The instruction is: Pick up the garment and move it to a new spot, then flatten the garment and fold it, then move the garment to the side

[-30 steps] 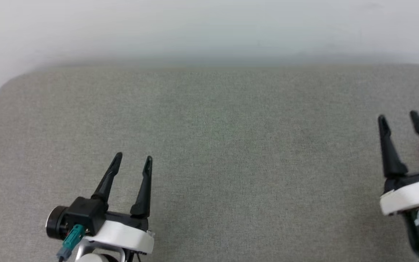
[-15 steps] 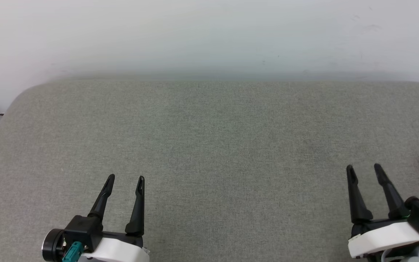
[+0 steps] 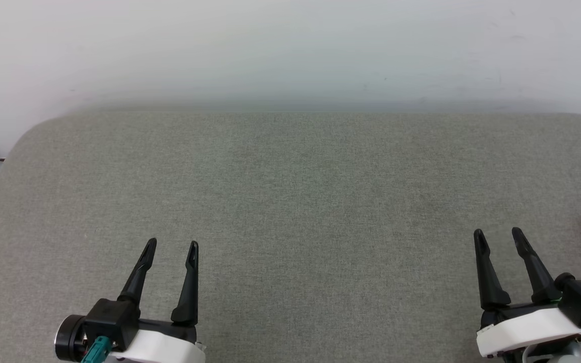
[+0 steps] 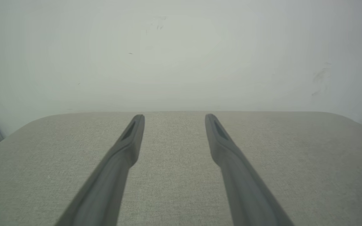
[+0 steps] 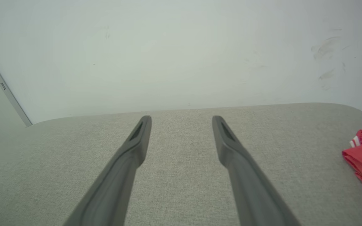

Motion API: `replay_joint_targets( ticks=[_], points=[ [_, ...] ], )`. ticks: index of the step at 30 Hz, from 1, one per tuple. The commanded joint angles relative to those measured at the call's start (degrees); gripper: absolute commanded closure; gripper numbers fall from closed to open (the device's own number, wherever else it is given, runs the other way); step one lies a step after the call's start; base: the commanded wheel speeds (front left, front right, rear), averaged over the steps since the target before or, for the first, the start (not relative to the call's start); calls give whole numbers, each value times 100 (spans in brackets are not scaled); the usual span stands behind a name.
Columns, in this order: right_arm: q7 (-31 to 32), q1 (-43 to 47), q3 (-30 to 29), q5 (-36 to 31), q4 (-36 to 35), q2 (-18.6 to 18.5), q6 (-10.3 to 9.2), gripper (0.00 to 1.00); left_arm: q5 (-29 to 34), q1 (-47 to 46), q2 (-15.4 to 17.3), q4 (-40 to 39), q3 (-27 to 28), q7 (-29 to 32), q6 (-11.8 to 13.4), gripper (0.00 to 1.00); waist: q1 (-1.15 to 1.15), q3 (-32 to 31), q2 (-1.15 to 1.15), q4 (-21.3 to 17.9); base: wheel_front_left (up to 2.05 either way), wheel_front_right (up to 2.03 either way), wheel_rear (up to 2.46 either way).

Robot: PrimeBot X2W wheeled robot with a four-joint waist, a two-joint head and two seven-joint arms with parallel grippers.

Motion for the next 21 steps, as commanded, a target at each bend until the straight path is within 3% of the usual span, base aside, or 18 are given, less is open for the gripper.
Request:
replay_joint_targets(
  ticks=[1, 21],
  points=[
    [-15, -57, -9, -19, -28, 26, -5, 0, -15, 28, -12, -27, -12, -12, -16, 0, 0, 6, 0, -2, 0, 0, 0],
    [-17, -11, -44, 43, -104, 69, -5, 0, -291, 57, -26, -39, 81, -12, -33, 0, 0, 42, 0, -9, 0, 0, 0]
  ],
)
